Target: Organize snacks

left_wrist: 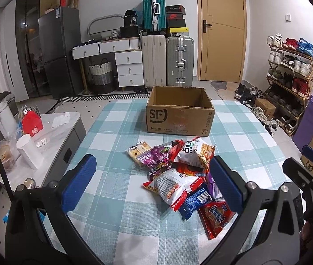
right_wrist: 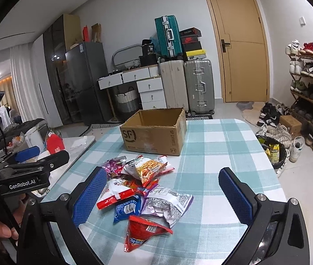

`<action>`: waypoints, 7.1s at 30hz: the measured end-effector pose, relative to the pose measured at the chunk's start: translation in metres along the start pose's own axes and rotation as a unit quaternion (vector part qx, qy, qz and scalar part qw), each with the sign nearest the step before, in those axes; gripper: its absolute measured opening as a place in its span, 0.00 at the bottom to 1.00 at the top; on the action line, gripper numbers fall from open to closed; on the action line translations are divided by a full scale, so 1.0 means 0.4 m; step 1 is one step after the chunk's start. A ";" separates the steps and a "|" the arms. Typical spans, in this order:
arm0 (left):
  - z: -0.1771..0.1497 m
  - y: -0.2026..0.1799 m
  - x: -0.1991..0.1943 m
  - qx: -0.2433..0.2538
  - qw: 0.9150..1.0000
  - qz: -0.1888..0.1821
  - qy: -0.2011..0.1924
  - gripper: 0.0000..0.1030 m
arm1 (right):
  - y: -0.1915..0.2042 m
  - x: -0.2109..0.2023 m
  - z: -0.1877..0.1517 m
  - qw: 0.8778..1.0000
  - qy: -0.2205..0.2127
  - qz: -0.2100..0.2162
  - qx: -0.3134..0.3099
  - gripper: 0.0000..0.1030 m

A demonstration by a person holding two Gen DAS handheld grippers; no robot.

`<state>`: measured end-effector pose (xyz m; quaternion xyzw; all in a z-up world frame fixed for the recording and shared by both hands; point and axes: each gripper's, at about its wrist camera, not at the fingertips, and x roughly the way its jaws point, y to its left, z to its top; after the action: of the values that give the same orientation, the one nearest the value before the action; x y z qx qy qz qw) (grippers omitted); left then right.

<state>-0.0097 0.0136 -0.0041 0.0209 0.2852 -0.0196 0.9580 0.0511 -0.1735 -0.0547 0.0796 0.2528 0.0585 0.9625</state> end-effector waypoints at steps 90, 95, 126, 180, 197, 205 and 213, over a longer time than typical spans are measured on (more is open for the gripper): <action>-0.222 0.151 0.259 -0.031 0.985 0.017 0.166 0.99 | 0.040 0.296 -0.263 0.970 0.210 0.119 0.021 0.40; -0.209 0.129 0.273 -0.022 0.985 0.004 0.173 0.99 | 0.029 0.269 -0.263 0.971 0.199 0.127 0.024 0.39; -0.132 -0.004 0.498 -0.089 0.949 -0.093 0.286 0.99 | -0.032 0.191 -0.268 0.968 0.155 0.193 0.029 0.39; -0.197 -0.091 0.471 -0.010 0.958 -0.064 0.281 0.44 | -0.073 0.188 -0.276 0.961 0.151 0.223 0.064 0.39; -0.141 -0.063 0.350 0.014 0.973 -0.061 0.221 0.44 | -0.069 0.172 -0.273 0.964 0.142 0.216 0.060 0.40; -0.069 -0.019 0.249 0.019 0.979 -0.091 0.183 0.44 | -0.099 0.148 -0.264 0.964 0.121 0.218 0.087 0.40; 0.001 0.031 0.166 0.013 0.982 -0.121 0.146 0.44 | -0.117 0.098 -0.148 0.969 0.085 0.215 0.093 0.40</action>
<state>0.0466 0.0243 -0.0399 0.0013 0.4220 -0.1357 0.8964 0.0589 -0.2062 -0.1328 0.2157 0.3149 0.2468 0.8907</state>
